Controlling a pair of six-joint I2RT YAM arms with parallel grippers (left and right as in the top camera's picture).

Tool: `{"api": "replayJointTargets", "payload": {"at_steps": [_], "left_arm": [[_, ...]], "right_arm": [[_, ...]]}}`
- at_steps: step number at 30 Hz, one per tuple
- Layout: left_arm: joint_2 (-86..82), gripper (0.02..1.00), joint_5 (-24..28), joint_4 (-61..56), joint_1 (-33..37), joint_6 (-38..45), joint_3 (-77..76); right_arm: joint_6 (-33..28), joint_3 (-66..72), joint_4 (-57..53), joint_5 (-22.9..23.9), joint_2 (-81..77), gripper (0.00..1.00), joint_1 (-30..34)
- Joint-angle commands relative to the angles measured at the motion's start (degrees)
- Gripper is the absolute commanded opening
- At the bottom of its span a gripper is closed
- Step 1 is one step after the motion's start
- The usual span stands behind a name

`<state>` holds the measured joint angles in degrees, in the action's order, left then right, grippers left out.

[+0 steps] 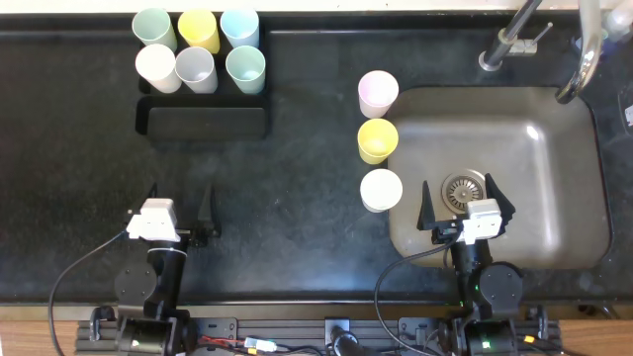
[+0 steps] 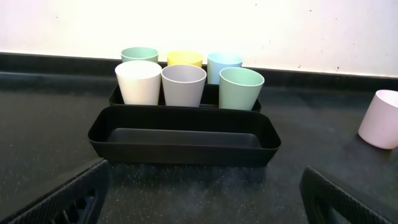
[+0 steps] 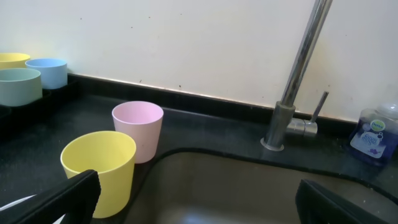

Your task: Store Cups

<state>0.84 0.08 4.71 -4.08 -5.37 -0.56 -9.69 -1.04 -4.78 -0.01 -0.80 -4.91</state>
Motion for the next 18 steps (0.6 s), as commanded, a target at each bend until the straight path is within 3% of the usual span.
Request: {"api": "replayJointTargets", "payload": {"at_steps": [1, 18], "left_arm": [[-0.68, 0.998, 0.70, 0.13, 0.22, 1.05, 0.11], [-0.68, 1.000, 0.07, 0.13, -0.17, 1.07, 0.11]], "right_arm": [[0.02, 0.76, 0.35, 0.04, 0.57, 0.996, 0.07], [0.02, 0.76, 0.37, 0.04, 0.57, 0.996, 0.07]]}}
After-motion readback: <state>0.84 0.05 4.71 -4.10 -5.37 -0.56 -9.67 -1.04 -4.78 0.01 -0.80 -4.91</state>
